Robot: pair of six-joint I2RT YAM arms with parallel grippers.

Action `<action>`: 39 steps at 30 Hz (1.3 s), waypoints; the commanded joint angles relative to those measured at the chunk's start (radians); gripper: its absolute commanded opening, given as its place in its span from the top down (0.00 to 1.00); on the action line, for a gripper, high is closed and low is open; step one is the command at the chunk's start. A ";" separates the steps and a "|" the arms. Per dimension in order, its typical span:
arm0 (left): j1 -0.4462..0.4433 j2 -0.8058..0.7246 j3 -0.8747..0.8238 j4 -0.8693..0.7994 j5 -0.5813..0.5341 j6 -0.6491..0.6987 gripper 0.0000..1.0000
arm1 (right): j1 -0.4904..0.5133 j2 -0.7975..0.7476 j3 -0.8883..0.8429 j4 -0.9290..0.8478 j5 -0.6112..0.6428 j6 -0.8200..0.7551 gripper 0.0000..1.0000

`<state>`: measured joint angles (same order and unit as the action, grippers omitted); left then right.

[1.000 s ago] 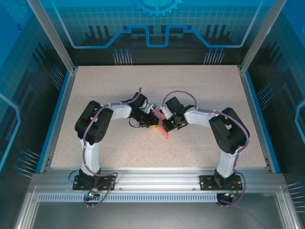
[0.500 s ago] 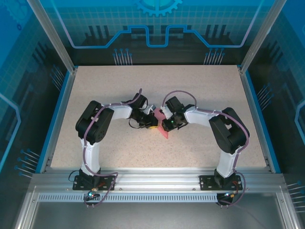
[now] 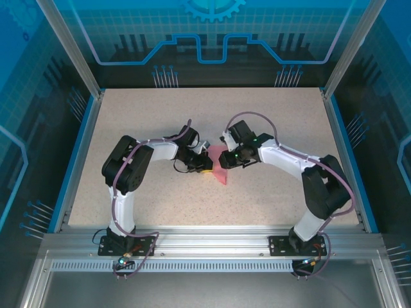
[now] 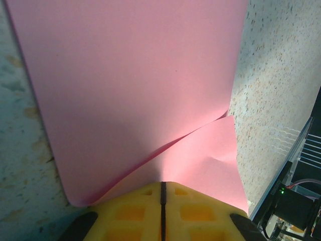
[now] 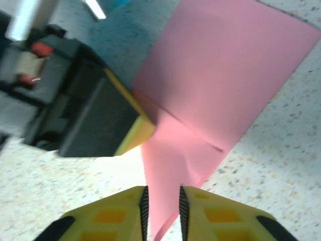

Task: Fold a paper plane with a square sheet of paper (fold left side to right side)
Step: Third fold the triangle at the center of the table.

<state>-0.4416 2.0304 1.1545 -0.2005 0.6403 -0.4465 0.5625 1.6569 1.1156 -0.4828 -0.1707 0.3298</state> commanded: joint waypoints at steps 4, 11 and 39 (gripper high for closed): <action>-0.002 0.045 -0.026 -0.056 -0.069 -0.010 0.91 | 0.048 -0.001 -0.069 -0.006 -0.172 0.218 0.86; -0.002 0.045 -0.025 -0.056 -0.067 -0.009 0.91 | 0.097 0.091 -0.043 -0.003 -0.106 0.296 0.89; -0.002 0.054 -0.019 -0.063 -0.066 -0.003 0.91 | 0.080 0.174 -0.017 0.028 -0.024 0.366 0.90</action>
<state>-0.4416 2.0323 1.1549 -0.2005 0.6407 -0.4465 0.6518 1.8153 1.0828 -0.4583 -0.2096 0.6754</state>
